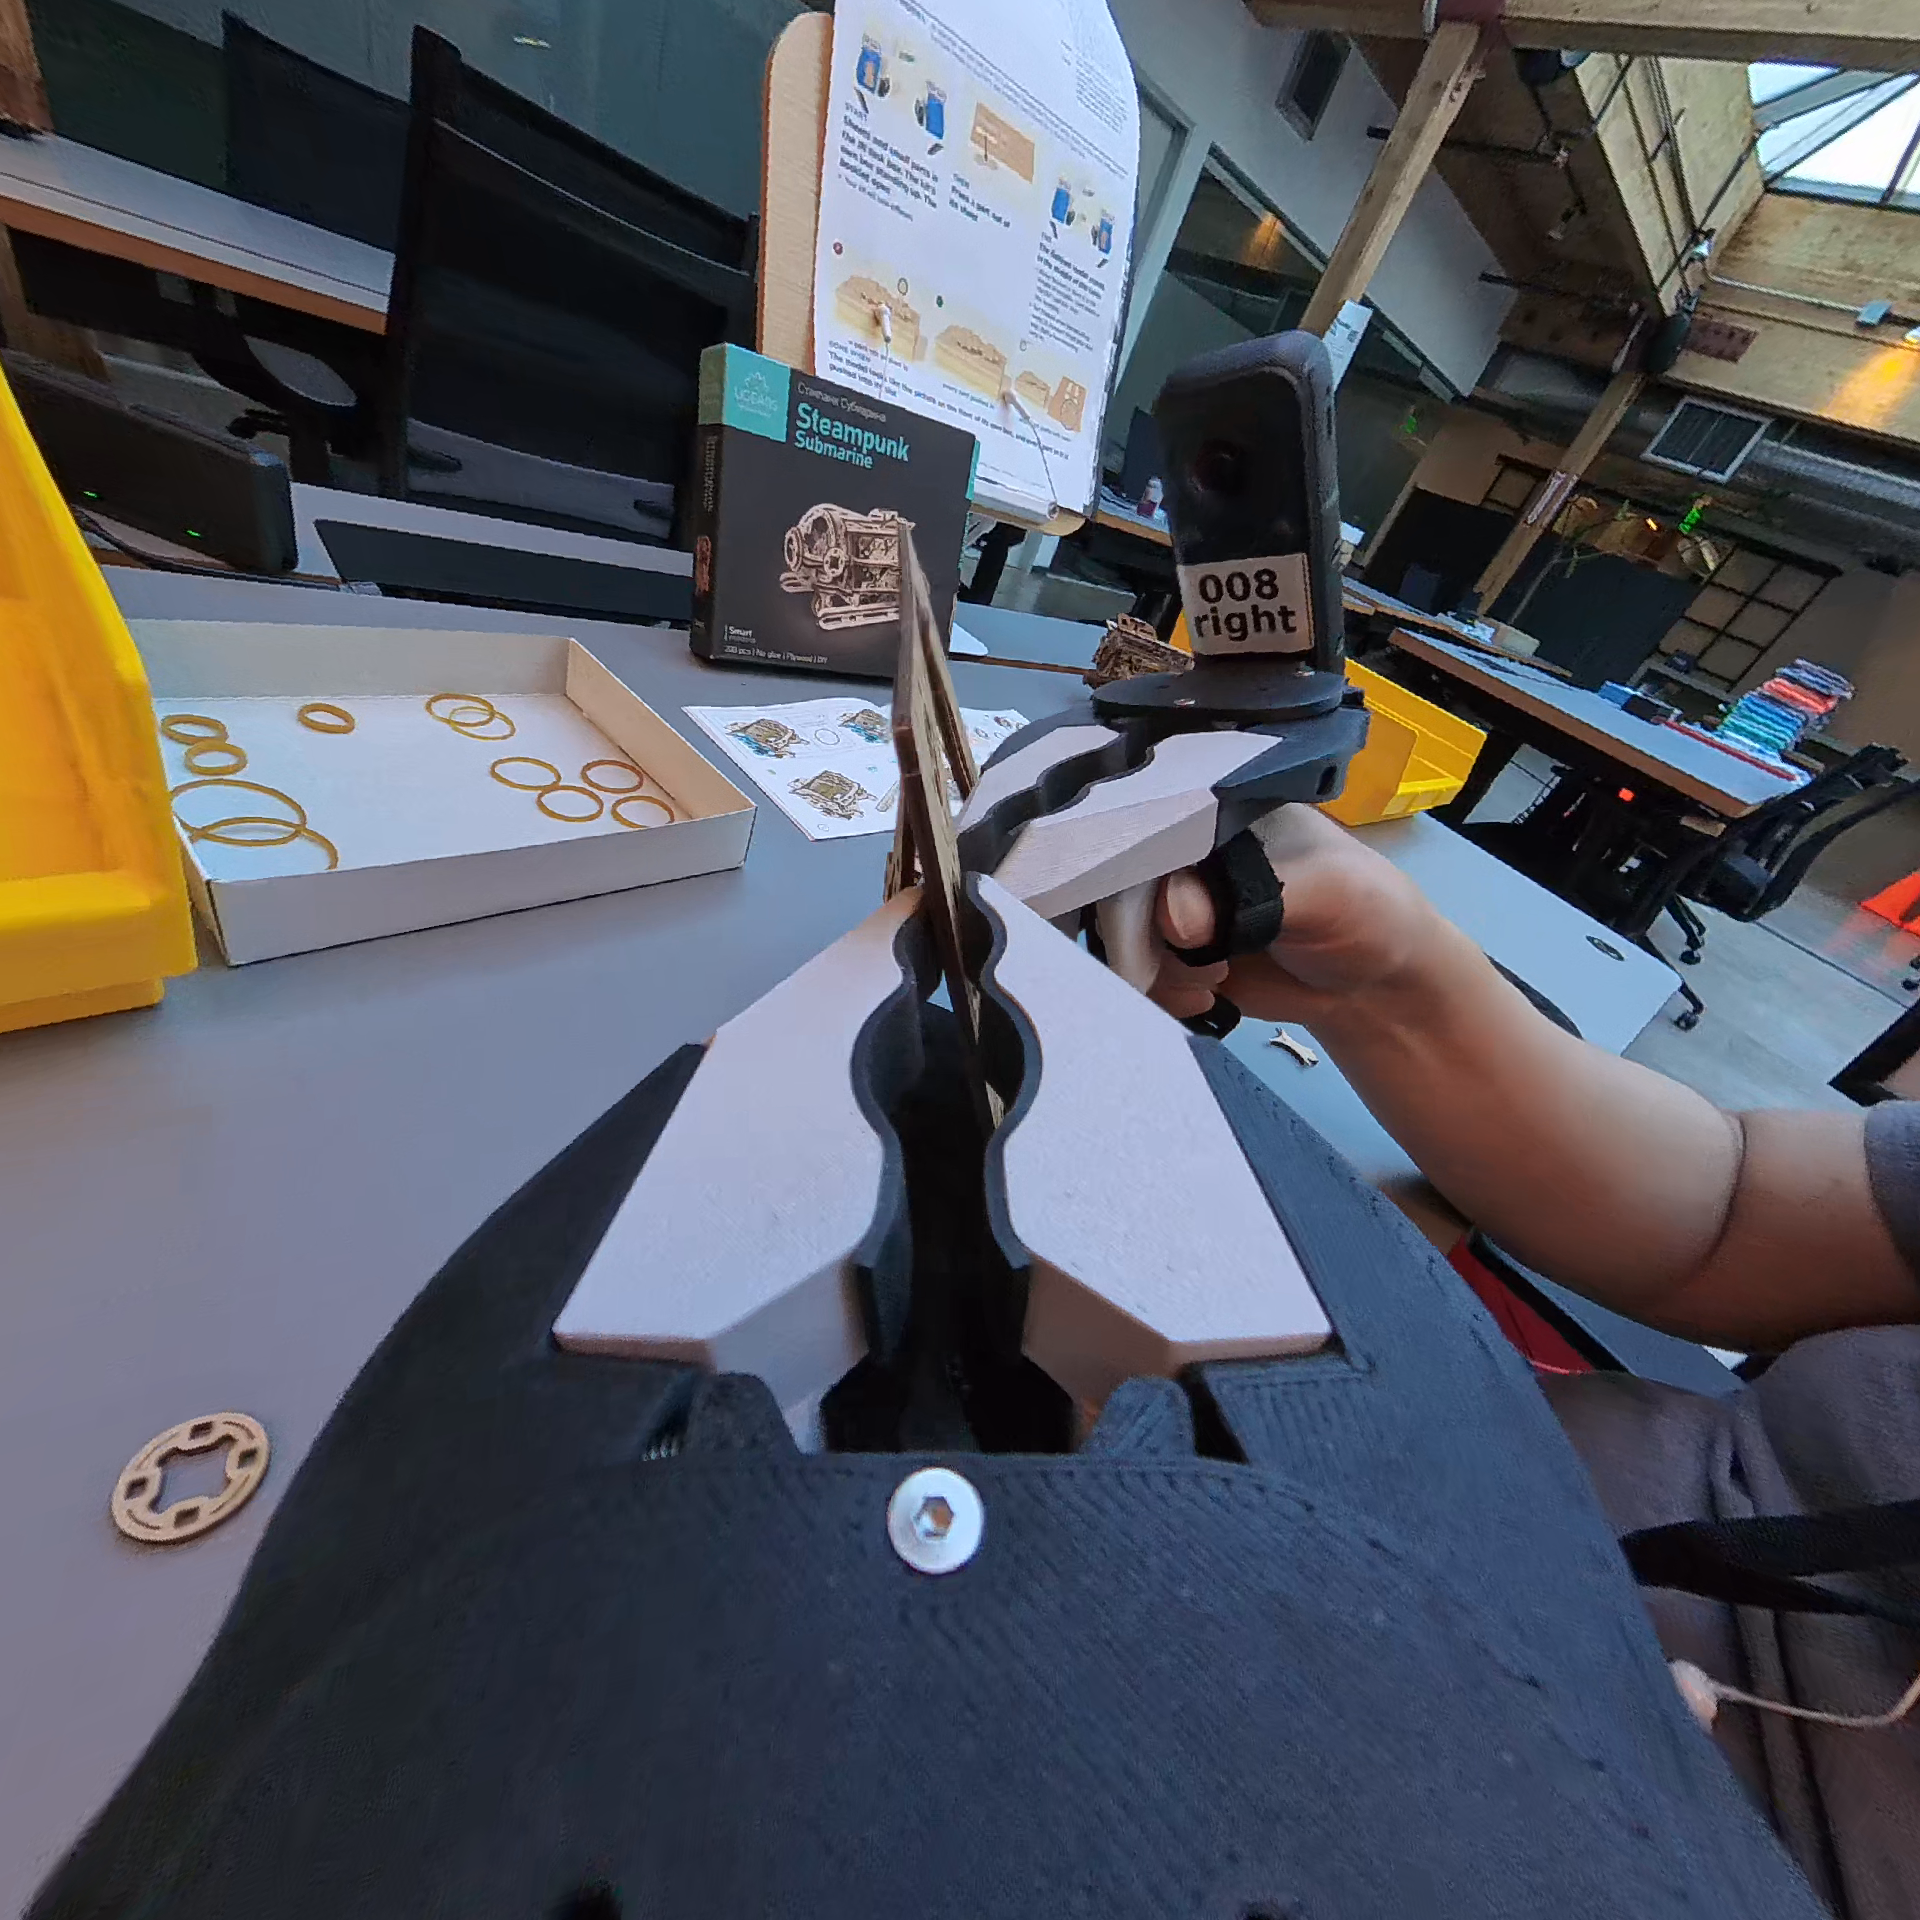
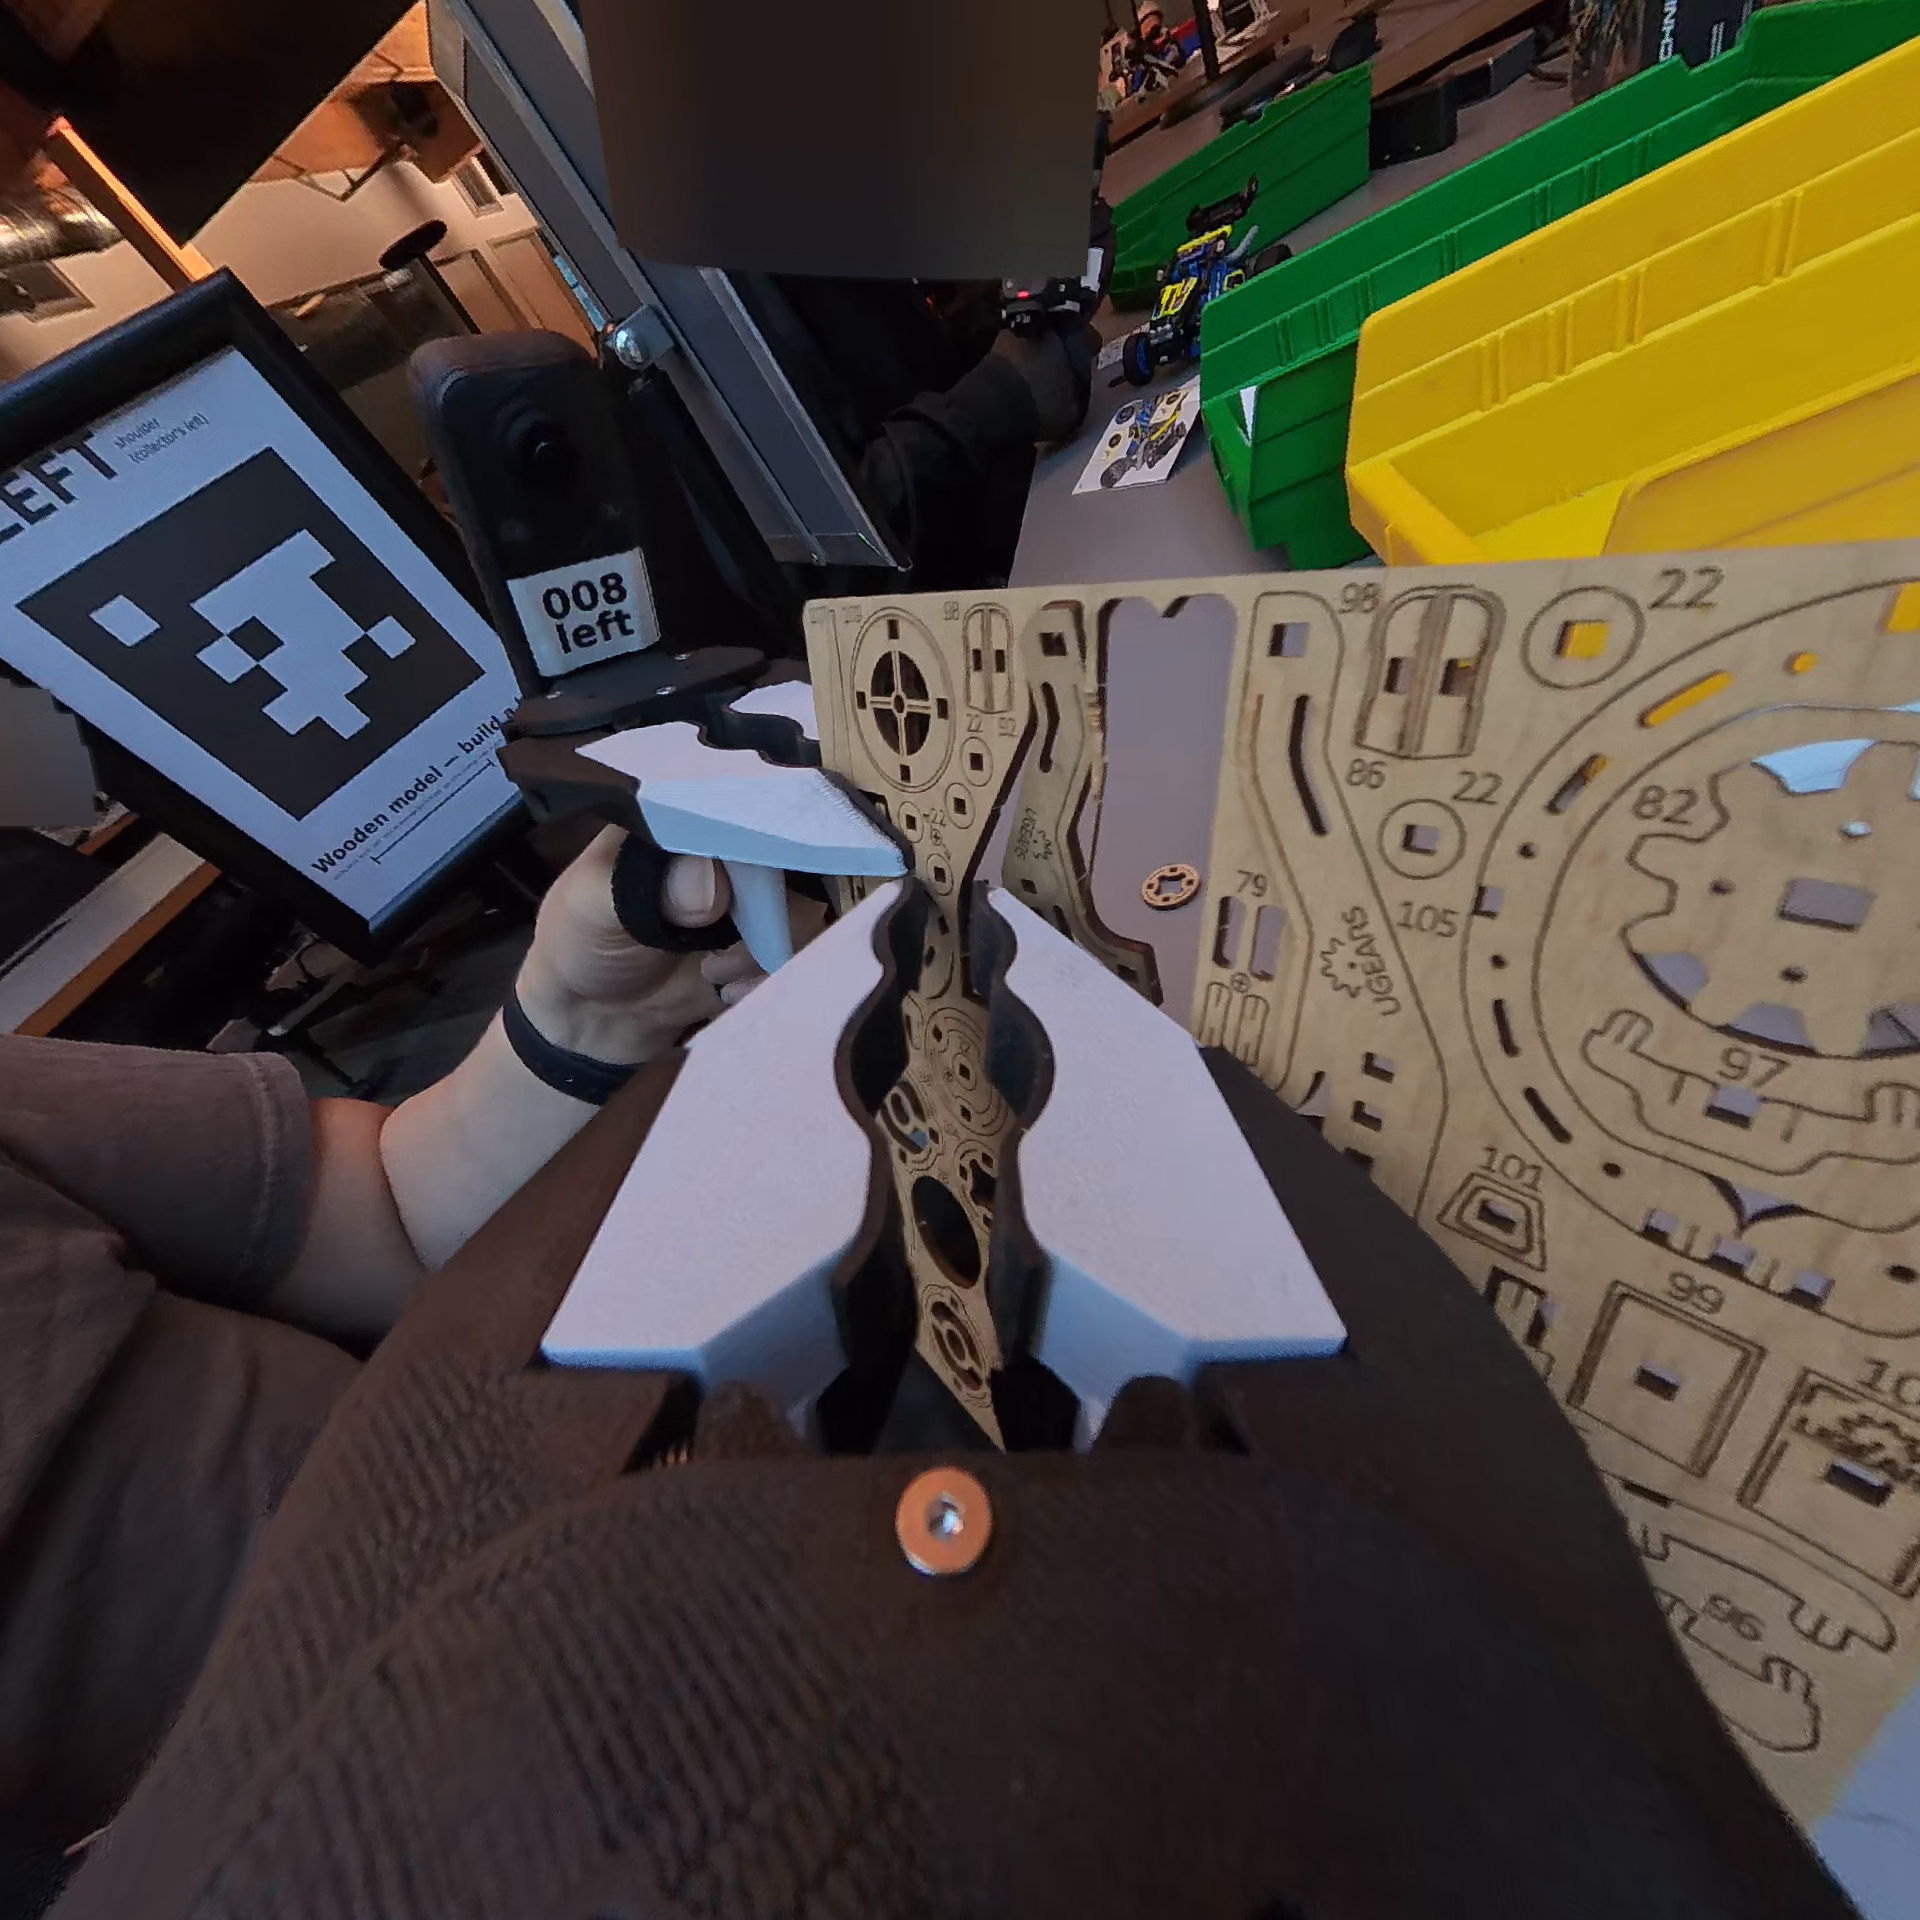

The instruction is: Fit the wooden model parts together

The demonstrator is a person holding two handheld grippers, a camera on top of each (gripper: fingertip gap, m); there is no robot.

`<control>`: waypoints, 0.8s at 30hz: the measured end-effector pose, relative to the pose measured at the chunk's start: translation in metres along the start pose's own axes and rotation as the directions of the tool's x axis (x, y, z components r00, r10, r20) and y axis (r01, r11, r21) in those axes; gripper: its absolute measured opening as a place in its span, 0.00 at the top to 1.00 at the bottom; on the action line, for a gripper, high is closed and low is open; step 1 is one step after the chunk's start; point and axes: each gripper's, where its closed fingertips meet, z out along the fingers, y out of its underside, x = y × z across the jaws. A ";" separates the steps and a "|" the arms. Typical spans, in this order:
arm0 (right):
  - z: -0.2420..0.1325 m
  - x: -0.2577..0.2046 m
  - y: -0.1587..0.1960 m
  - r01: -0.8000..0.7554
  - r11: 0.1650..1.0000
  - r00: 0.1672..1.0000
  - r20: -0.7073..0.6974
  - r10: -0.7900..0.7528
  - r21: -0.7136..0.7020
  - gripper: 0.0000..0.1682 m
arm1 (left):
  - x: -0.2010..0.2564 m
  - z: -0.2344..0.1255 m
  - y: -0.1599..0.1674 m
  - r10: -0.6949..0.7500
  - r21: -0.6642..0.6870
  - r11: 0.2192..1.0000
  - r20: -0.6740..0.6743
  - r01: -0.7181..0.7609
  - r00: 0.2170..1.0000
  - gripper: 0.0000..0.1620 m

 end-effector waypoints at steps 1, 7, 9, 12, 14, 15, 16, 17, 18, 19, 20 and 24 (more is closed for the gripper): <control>0.001 0.000 0.000 0.017 1.000 1.000 -0.010 -0.017 -0.005 0.96 | -0.001 -0.001 0.000 -0.005 0.010 1.000 0.009 0.005 1.000 1.00; 0.003 0.004 0.001 0.076 0.997 0.995 -0.063 -0.078 -0.032 0.96 | -0.005 -0.001 0.000 -0.024 0.040 0.999 -0.009 0.024 1.000 0.99; 0.003 0.005 -0.001 0.063 0.998 0.996 -0.057 -0.064 -0.013 0.94 | -0.005 0.000 -0.001 -0.039 0.052 0.998 -0.032 0.040 0.999 0.99; -0.001 -0.001 0.002 0.013 0.999 1.000 0.006 -0.013 -0.031 0.88 | -0.008 0.001 -0.001 -0.077 0.067 0.994 -0.054 0.081 0.996 0.99; -0.005 0.004 0.005 0.084 0.995 0.996 -0.038 -0.086 -0.056 0.91 | -0.011 0.000 0.000 -0.088 0.078 0.993 -0.044 0.091 0.995 0.99; -0.007 0.003 0.004 0.159 0.986 0.985 -0.056 -0.162 -0.053 0.91 | -0.013 -0.001 0.000 -0.097 0.082 0.992 -0.041 0.100 0.994 0.99; -0.010 -0.001 0.000 0.249 0.968 0.965 -0.075 -0.250 -0.032 0.92 | -0.014 -0.001 0.001 -0.107 0.085 0.990 -0.037 0.110 0.994 0.99; -0.013 -0.008 -0.005 0.361 0.933 0.929 -0.085 -0.360 -0.005 0.92 | -0.016 -0.002 0.002 -0.112 0.086 0.990 -0.035 0.115 0.993 0.99; -0.017 -0.018 -0.007 0.485 0.874 0.871 -0.093 -0.482 0.014 0.92 | -0.017 -0.003 0.002 -0.114 0.088 0.989 -0.033 0.117 0.993 0.99; -0.019 -0.027 -0.006 0.610 0.792 0.788 -0.101 -0.607 0.007 0.90 | -0.017 -0.004 0.002 -0.119 0.090 0.988 -0.036 0.122 0.992 0.99; -0.020 -0.032 -0.001 0.722 0.691 0.685 -0.104 -0.721 -0.035 0.87 | -0.017 -0.004 0.002 -0.125 0.091 0.988 -0.041 0.128 0.991 0.99; -0.012 -0.019 0.013 0.909 0.305 0.291 -0.092 -0.952 -0.285 0.86 | -0.015 -0.003 0.002 -0.134 0.084 0.987 -0.056 0.138 0.989 0.99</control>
